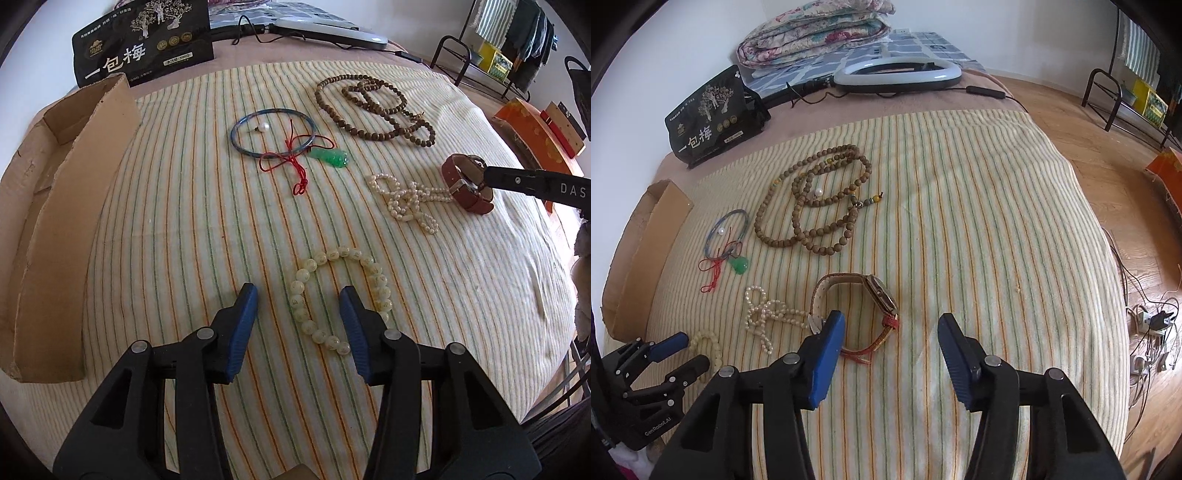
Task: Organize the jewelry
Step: 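Grasp the cream bead bracelet with the left gripper while the right gripper grasps the brown-strap watch, then carry the bracelet and the watch in both grippers over the cardboard box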
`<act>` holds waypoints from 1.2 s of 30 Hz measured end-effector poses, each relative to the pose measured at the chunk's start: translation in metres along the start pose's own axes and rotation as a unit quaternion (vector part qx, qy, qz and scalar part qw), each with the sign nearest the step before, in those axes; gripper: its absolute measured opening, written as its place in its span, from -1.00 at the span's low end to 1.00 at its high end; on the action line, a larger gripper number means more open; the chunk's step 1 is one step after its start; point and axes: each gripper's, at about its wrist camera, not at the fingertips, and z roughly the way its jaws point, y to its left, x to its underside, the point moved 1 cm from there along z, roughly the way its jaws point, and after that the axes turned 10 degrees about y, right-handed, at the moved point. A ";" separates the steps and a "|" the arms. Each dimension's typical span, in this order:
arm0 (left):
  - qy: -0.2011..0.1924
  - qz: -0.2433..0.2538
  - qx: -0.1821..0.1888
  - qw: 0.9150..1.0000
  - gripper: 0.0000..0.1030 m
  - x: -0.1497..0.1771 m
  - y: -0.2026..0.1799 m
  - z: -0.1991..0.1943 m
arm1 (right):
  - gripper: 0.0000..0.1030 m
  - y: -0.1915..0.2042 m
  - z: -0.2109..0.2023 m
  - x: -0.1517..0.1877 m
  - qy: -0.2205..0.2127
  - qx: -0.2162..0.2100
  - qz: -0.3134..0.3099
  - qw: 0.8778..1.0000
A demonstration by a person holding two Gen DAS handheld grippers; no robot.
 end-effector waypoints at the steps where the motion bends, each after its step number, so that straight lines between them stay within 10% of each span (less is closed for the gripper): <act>1: 0.000 0.000 0.001 1.000 -0.09 0.000 0.000 0.000 | -0.03 0.000 0.003 -0.001 0.004 0.000 0.002 1.000; 12: -0.010 0.009 -0.010 1.000 -0.84 -0.005 0.001 0.003 | -0.56 0.003 0.025 -0.005 0.029 0.008 0.007 1.000; 36: -0.094 0.001 -0.005 0.996 -0.90 -0.003 0.005 -0.062 | -0.80 0.011 -0.029 0.002 -0.044 0.009 0.007 0.999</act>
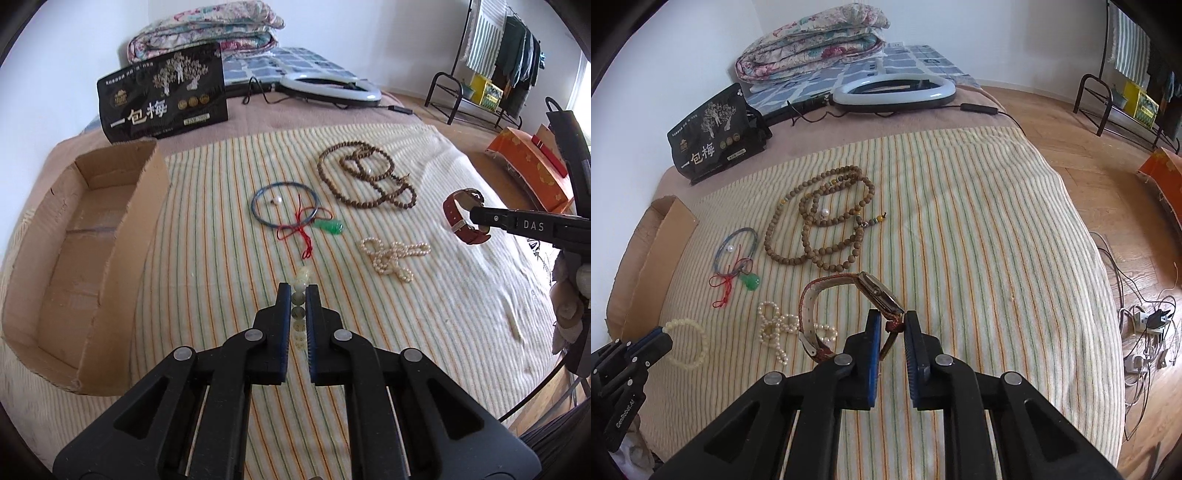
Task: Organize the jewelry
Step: 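Carry the bracelet and the watch in both grippers over the cardboard box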
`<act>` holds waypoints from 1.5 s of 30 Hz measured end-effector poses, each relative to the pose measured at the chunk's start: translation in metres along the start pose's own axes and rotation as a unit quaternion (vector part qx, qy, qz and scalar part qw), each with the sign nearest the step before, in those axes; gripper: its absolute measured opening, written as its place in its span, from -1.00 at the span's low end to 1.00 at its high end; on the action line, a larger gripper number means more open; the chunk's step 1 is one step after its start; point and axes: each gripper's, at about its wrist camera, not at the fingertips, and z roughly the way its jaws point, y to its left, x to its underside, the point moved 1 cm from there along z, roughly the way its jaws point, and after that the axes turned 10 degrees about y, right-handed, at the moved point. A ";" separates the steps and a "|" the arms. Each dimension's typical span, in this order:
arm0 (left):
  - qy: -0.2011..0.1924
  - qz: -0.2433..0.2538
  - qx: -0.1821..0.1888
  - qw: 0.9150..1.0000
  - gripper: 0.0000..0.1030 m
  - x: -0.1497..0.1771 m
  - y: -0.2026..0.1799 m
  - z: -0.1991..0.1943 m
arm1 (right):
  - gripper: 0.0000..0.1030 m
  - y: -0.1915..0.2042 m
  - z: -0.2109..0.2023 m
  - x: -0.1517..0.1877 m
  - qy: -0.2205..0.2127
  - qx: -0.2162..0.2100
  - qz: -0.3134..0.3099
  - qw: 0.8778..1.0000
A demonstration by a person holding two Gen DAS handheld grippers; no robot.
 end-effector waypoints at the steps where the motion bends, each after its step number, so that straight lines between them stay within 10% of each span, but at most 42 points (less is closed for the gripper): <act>1: -0.005 0.001 0.000 1.000 -0.90 -0.001 0.000 -0.004 | -0.80 0.002 -0.003 0.000 -0.005 0.000 -0.002 1.000; 45: -0.086 -0.128 -0.080 0.985 -0.90 -0.005 0.174 -0.104 | -0.80 0.229 -0.038 -0.036 -0.081 -0.094 -0.142 0.982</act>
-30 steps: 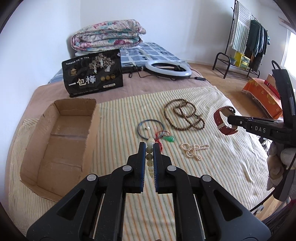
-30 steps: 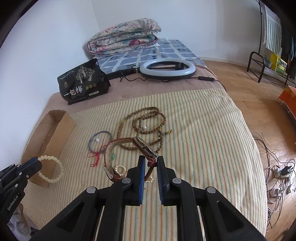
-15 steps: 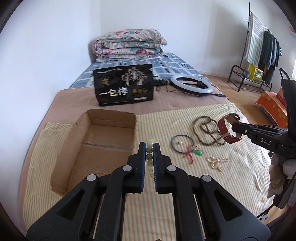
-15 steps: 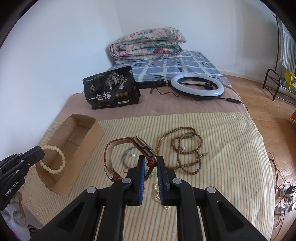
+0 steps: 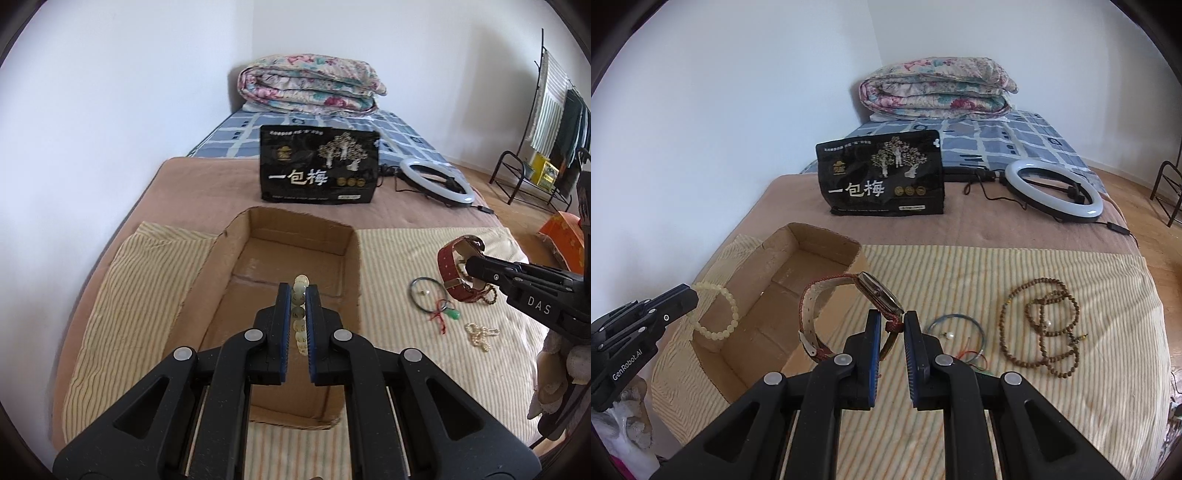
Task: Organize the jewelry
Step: 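Carry the bracelet and the watch in both grippers over the cardboard box, then open the right gripper to drop the watch while the left gripper releases the bracelet into the box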
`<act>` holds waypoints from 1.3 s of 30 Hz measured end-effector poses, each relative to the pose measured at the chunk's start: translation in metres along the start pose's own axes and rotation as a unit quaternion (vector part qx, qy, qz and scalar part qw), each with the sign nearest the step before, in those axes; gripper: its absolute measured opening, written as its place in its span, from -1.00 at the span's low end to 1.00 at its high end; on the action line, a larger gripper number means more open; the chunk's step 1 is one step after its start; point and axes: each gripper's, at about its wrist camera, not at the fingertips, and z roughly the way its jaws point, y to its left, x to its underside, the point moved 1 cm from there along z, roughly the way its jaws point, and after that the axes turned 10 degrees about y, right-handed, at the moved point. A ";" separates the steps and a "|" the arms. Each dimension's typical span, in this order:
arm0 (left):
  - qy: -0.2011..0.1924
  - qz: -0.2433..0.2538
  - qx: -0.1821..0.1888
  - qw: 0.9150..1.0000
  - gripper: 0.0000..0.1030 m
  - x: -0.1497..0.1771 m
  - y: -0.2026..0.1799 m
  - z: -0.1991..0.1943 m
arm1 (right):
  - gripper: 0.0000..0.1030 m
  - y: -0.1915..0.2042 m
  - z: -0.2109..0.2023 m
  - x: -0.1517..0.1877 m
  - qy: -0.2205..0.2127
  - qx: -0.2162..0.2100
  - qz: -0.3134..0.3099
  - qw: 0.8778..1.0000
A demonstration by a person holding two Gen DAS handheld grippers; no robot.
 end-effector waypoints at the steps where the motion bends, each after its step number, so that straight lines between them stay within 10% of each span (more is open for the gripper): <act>1: 0.004 -0.003 -0.002 1.000 -0.90 0.001 0.004 0.002 | -0.80 0.004 0.003 -0.001 0.001 -0.002 -0.003 1.000; 33: 0.076 -0.038 -0.014 0.996 -0.90 0.015 0.045 0.053 | -0.75 0.079 0.093 -0.011 0.057 -0.026 -0.033 0.997; 39: 0.077 -0.037 -0.025 0.996 -0.77 0.014 0.044 0.053 | -0.40 0.077 0.087 -0.014 0.042 -0.026 -0.024 0.999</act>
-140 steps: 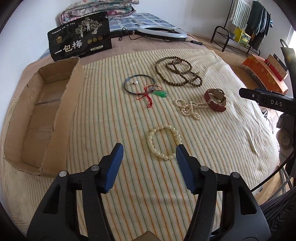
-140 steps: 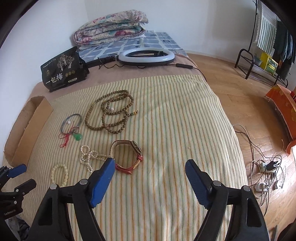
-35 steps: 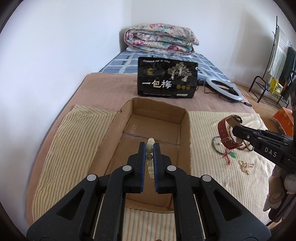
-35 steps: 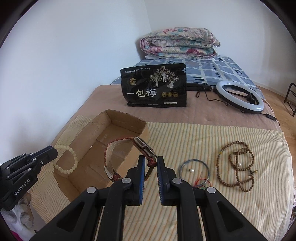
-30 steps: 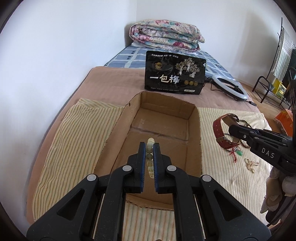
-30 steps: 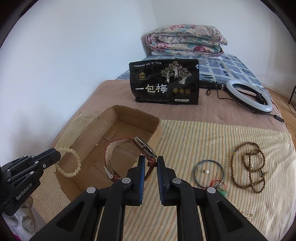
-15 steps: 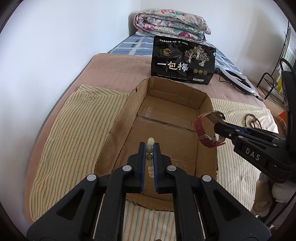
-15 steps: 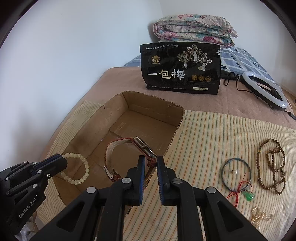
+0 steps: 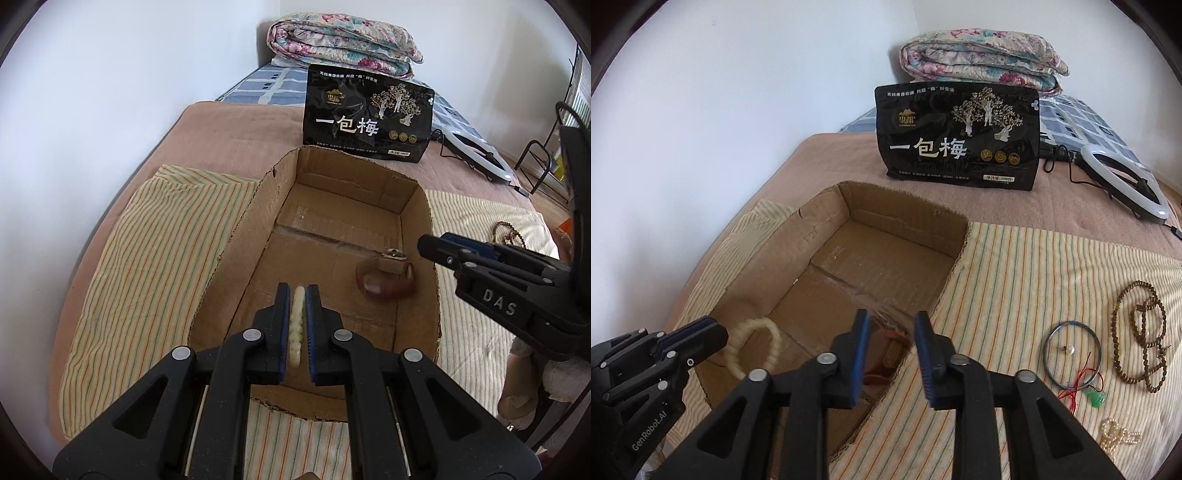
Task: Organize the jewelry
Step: 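Open the right gripper to drop the watch while the left gripper releases the bracelet into the box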
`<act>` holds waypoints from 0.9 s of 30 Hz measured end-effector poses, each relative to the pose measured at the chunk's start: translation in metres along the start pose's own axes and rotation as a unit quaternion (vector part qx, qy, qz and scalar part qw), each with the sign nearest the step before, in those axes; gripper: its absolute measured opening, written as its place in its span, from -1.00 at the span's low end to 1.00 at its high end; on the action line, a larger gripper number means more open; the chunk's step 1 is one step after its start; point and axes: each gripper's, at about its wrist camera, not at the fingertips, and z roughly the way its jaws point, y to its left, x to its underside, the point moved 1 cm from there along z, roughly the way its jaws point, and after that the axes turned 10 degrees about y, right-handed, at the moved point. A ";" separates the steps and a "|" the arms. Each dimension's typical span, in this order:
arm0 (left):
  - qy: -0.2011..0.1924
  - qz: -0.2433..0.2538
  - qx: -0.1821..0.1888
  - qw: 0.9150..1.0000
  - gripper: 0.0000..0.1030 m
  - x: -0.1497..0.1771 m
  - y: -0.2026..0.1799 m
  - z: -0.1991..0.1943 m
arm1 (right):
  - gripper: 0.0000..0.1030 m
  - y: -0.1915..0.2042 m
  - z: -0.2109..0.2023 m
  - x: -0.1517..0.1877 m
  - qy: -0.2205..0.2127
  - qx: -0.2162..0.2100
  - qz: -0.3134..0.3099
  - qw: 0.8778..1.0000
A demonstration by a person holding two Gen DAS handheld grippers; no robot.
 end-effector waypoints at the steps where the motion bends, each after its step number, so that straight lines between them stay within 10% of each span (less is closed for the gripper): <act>1: 0.000 -0.003 0.000 1.000 -0.44 0.000 0.001 0.000 | -0.39 0.000 -0.001 0.000 -0.002 0.001 0.000 1.000; 3: -0.006 -0.008 0.001 1.000 -0.19 0.000 0.002 -0.002 | -0.37 0.000 -0.003 -0.001 -0.004 0.002 0.000 1.000; 16: -0.022 -0.014 0.006 1.000 -0.19 -0.002 -0.003 -0.014 | -0.36 -0.010 -0.023 0.004 -0.020 0.019 -0.004 1.000; 27: -0.061 0.000 0.027 0.998 -0.19 -0.004 -0.035 -0.037 | 0.02 -0.043 -0.063 0.018 -0.050 0.050 0.002 0.997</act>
